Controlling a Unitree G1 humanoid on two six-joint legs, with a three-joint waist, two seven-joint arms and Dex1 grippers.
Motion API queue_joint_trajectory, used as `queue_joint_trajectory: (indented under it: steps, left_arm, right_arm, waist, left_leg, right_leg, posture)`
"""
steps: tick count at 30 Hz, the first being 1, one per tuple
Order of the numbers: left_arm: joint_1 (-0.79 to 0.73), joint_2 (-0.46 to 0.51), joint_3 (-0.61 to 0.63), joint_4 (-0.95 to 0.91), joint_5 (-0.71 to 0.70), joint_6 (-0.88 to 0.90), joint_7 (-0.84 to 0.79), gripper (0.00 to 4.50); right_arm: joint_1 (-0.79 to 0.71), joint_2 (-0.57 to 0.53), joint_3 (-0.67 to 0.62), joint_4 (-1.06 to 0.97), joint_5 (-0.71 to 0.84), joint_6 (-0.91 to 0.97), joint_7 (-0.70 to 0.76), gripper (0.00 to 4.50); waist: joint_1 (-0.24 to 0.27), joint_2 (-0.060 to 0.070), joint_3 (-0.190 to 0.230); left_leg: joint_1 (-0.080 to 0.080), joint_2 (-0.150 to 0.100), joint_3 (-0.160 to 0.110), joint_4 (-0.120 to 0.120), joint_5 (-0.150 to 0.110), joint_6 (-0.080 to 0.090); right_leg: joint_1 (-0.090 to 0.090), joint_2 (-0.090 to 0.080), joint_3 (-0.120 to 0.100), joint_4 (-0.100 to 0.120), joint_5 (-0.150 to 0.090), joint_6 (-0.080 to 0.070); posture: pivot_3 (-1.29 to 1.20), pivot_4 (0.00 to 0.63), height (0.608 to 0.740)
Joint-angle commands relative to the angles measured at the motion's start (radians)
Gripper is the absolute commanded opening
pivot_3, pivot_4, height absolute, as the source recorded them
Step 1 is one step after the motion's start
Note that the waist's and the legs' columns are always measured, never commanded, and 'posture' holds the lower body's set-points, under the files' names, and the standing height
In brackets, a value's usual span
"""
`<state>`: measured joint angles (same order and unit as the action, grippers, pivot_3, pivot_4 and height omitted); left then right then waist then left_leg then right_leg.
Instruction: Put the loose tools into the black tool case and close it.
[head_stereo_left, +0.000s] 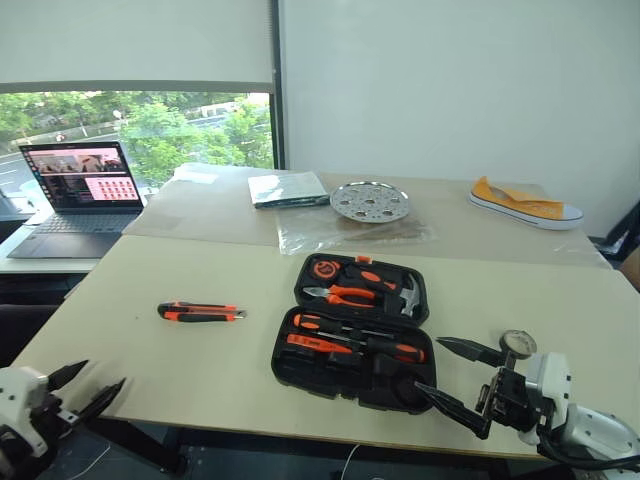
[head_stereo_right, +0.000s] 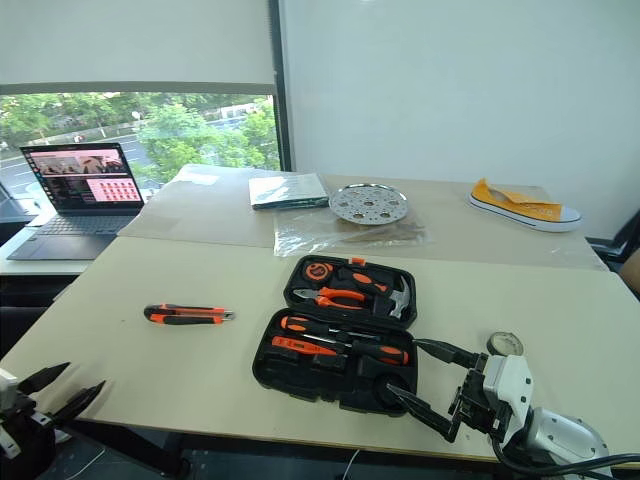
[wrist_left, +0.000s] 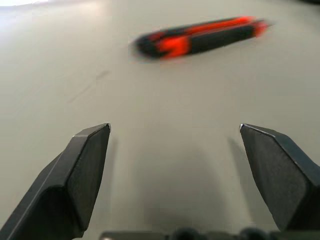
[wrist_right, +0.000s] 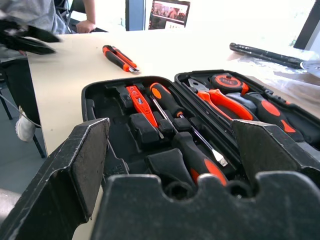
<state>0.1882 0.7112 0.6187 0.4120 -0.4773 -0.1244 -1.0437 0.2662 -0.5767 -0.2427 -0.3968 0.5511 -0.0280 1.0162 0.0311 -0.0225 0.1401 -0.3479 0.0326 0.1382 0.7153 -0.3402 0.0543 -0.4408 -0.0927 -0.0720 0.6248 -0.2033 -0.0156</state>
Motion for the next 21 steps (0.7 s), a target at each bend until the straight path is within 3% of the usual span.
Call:
queue_joint_trajectory:
  steps: [1,10,14,21]
  left_arm:
    - [-0.091,0.033,-0.019,-0.003,-0.016,0.024,-0.002,4.45]
    - [-0.675,0.109,-0.364,0.383,0.223,-0.046,-0.165,4.45]
    - [-0.838,0.113,-0.482,0.561,0.325,-0.119,-0.266,4.45]
    - [-1.048,0.106,-0.594,0.755,0.425,-0.122,-0.431,4.45]
  right_arm:
    - [-0.014,-0.003,-0.005,-0.007,0.002,-0.023,0.003,4.50]
    - [-0.007,-0.006,-0.020,-0.032,0.010,-0.004,-0.024,4.50]
    - [0.008,-0.007,-0.031,-0.050,0.011,-0.001,-0.044,4.50]
    - [0.062,-0.001,-0.041,-0.108,0.007,-0.002,-0.087,4.50]
  waist:
    - [0.009,0.000,0.000]
    - [0.000,-0.002,-0.001]
    - [-0.032,-0.002,-0.001]
    - [-0.041,-0.002,-0.001]
  left_leg:
    - [0.000,0.000,0.000,0.000,-0.001,0.001]
    - [0.000,-0.002,0.003,0.000,0.003,-0.004]
    - [0.000,-0.002,0.004,-0.001,0.002,-0.007]
    - [-0.002,-0.002,0.010,-0.003,0.001,-0.010]
  right_leg:
    - [0.000,0.000,0.000,0.000,-0.001,-0.002]
    - [0.001,0.008,-0.001,0.002,0.004,0.002]
    - [0.000,0.015,0.001,0.001,0.003,0.002]
    - [-0.001,0.019,-0.001,0.001,-0.001,0.002]
  posture:
    - [0.00,0.150,0.740]
    - [0.00,0.150,0.740]
    - [0.00,0.150,0.740]
    - [0.00,0.150,0.740]
